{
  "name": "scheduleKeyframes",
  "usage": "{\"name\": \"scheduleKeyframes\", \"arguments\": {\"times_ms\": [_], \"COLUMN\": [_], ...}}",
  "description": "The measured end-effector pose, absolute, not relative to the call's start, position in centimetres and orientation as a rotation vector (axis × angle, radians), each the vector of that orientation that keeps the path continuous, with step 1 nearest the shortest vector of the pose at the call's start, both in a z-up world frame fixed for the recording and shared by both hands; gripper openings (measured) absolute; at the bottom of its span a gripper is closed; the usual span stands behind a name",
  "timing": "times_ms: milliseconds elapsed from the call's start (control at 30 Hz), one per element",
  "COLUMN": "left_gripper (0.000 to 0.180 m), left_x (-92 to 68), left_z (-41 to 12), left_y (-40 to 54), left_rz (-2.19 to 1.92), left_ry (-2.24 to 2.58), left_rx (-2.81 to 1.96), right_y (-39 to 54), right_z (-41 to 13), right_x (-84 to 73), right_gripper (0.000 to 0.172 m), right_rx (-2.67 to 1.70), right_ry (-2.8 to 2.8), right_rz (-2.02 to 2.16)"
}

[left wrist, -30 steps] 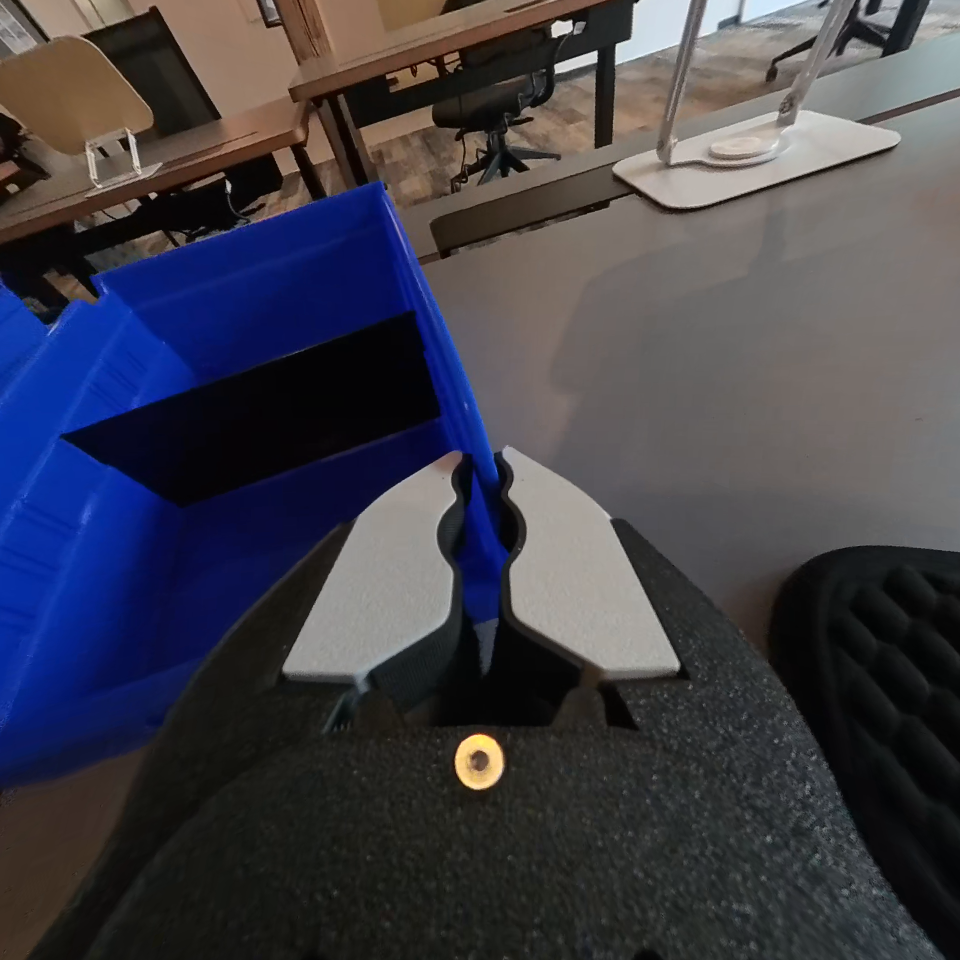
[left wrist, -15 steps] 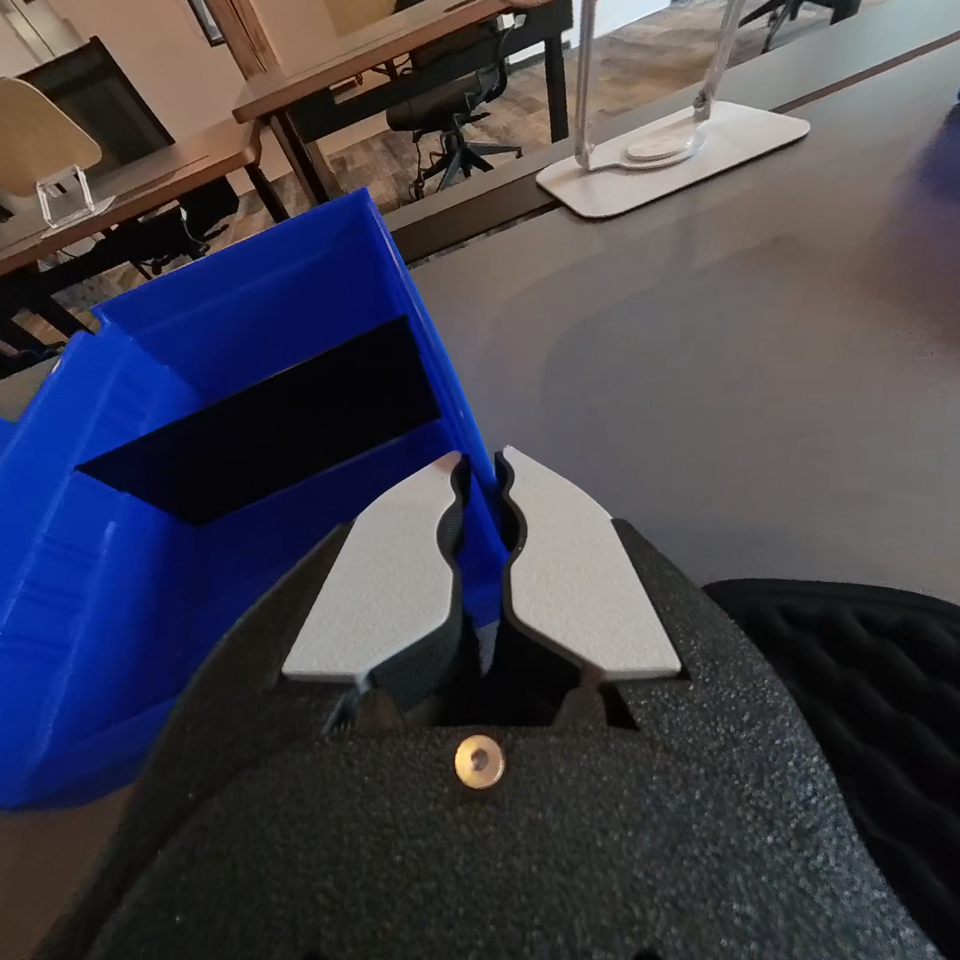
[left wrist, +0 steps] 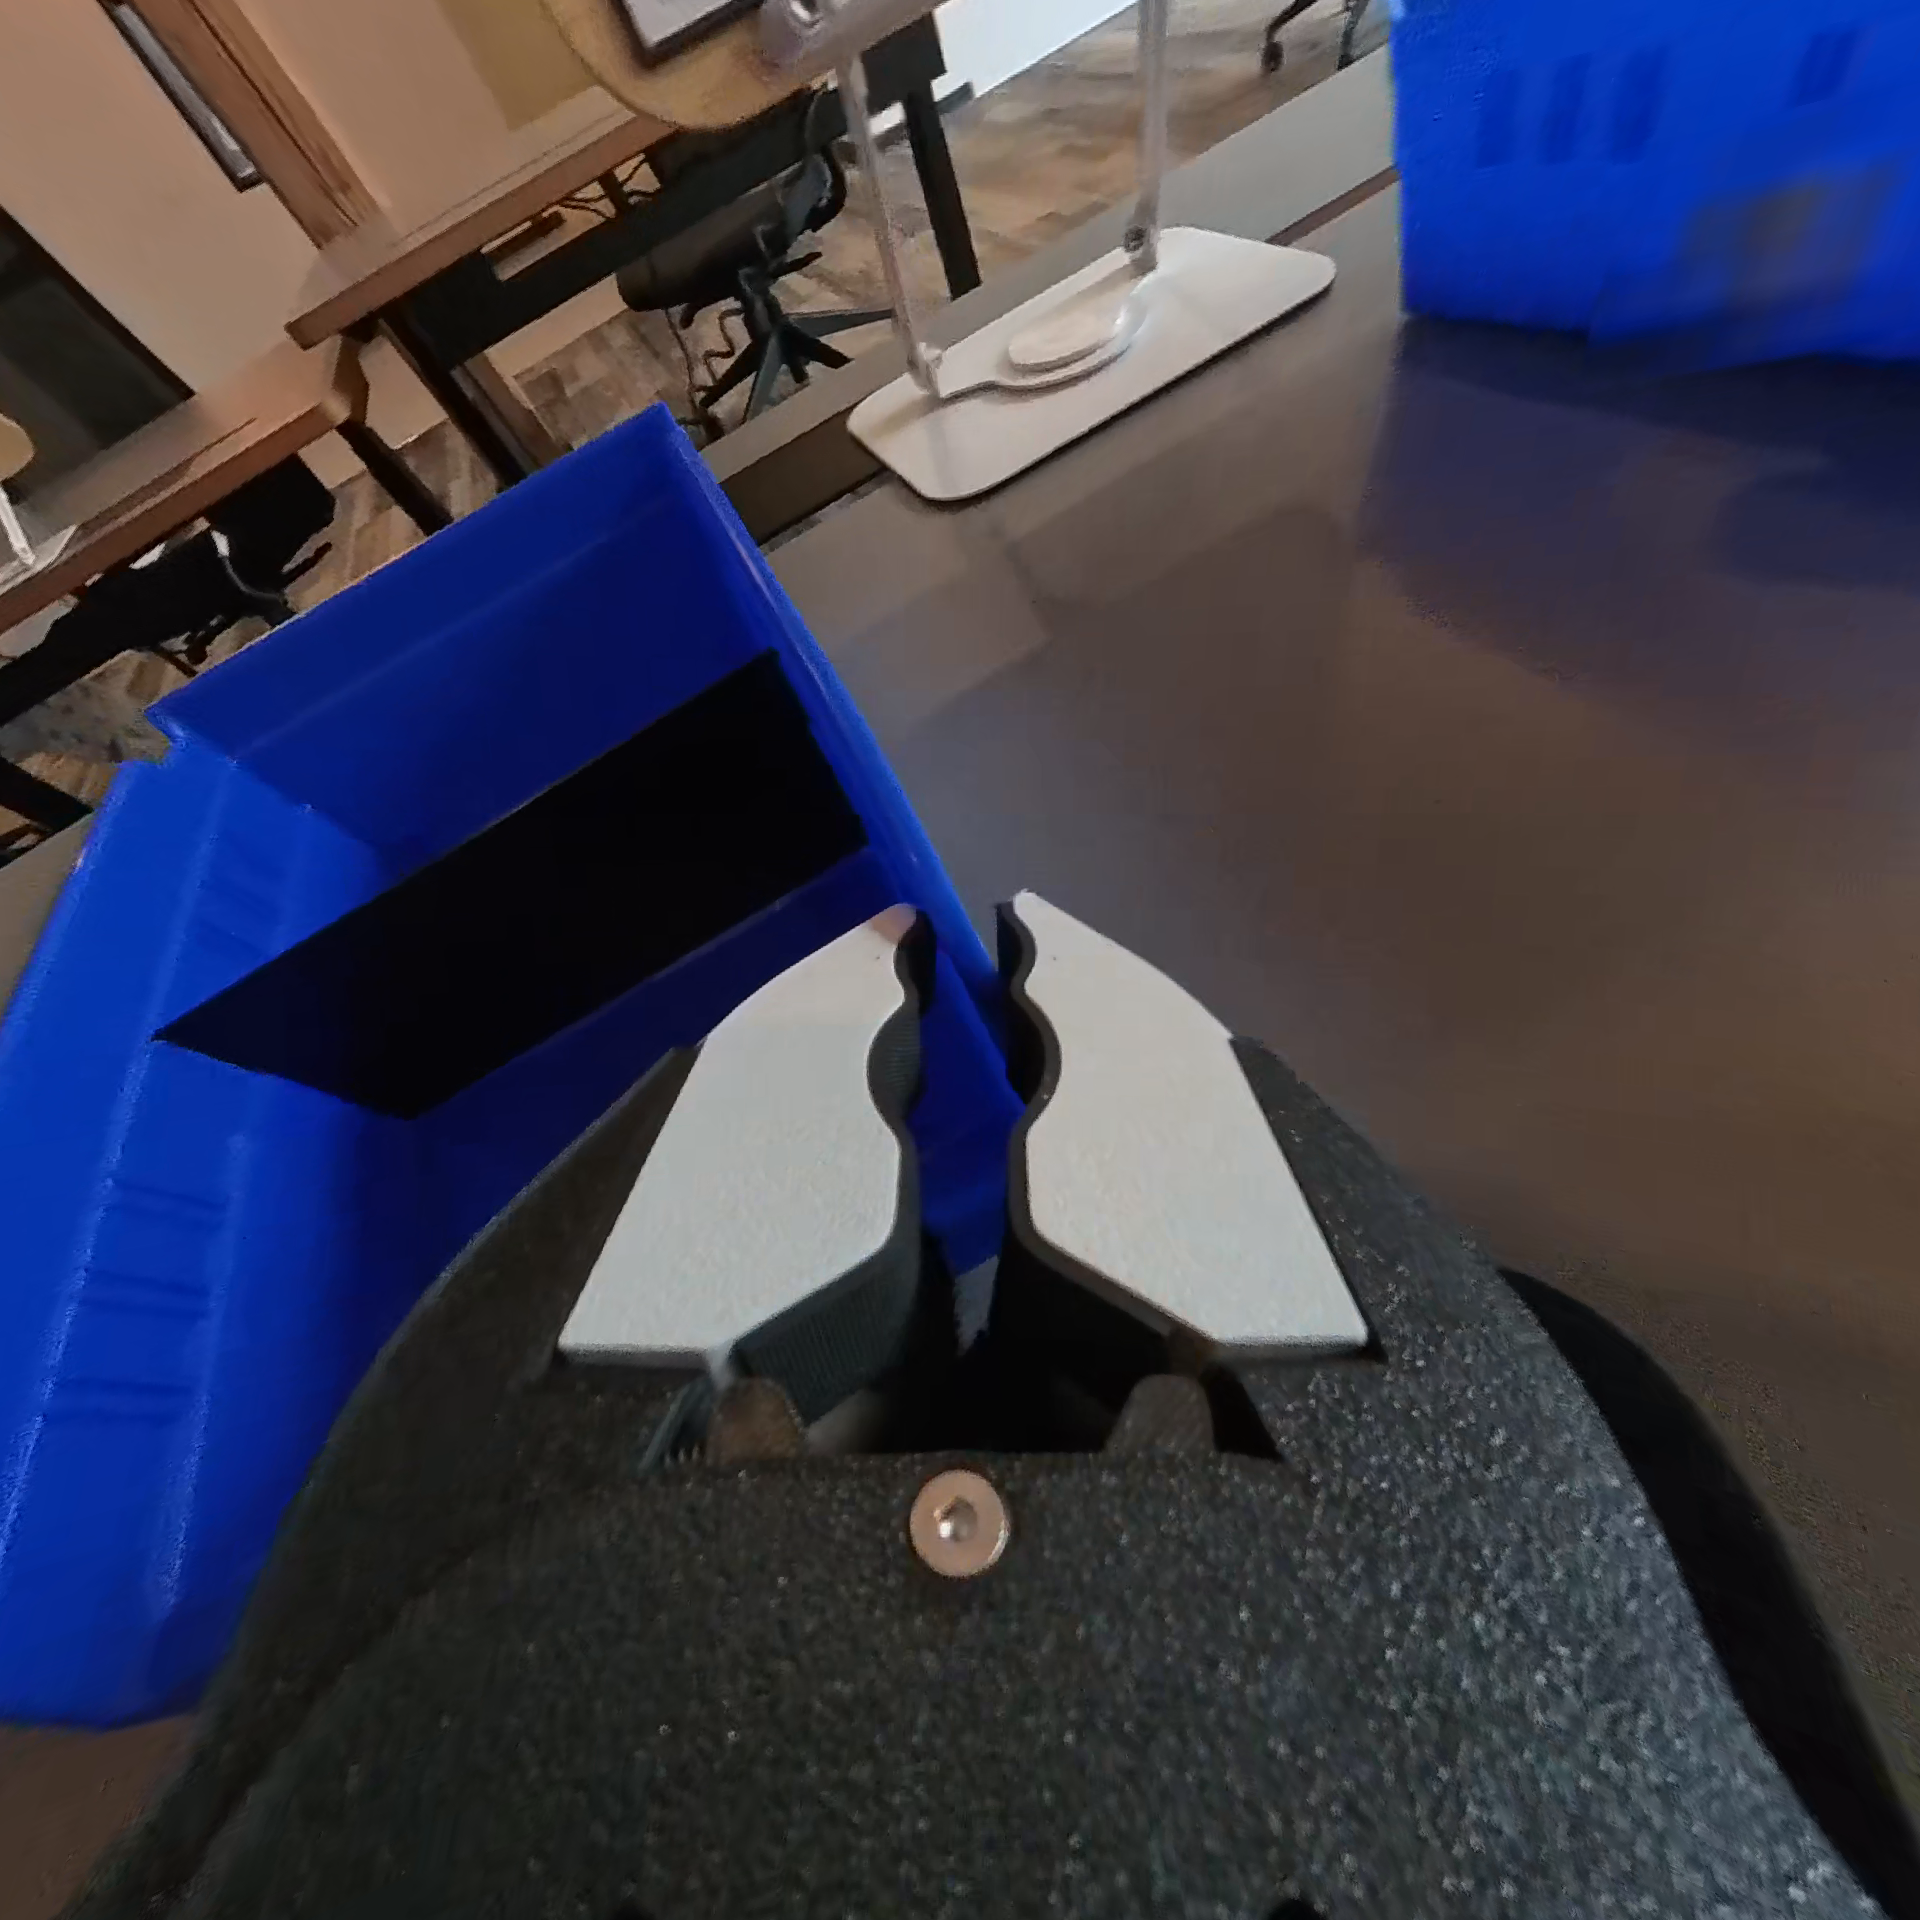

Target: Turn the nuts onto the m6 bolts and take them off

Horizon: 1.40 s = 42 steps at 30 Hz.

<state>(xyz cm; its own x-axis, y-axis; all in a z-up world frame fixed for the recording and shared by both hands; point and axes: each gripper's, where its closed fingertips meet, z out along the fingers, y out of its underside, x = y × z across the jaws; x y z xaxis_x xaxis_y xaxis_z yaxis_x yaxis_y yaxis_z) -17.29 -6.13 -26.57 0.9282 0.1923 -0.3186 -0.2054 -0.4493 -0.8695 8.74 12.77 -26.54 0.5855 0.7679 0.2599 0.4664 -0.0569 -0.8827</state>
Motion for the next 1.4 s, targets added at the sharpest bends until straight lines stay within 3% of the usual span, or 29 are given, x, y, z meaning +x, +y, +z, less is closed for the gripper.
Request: {"name": "scheduleKeyframes", "arguments": {"times_ms": [1200, 1300, 1400], "left_gripper": [0.020, 0.029, 0.045], "left_x": [-5.2, -5.2, -4.6], "left_z": [-26.8, -25.5, -24.2], "left_y": [2.1, 2.0, 1.1], "left_rz": [0.313, 0.336, 0.329], "left_ry": [0.259, 0.245, 0.236], "left_rx": [-1.935, -1.853, -1.817], "right_y": [6.1, 5.9, 5.1], "right_z": [-27.5, -26.7, -25.7], "right_x": [-0.1, 0.1, 1.0], "right_gripper": [0.013, 0.025, 0.053], "right_rx": [-1.583, -1.567, -1.568], "right_ry": [-1.235, -1.201, -1.199], "right_rz": [0.343, 0.393, 0.462]}}
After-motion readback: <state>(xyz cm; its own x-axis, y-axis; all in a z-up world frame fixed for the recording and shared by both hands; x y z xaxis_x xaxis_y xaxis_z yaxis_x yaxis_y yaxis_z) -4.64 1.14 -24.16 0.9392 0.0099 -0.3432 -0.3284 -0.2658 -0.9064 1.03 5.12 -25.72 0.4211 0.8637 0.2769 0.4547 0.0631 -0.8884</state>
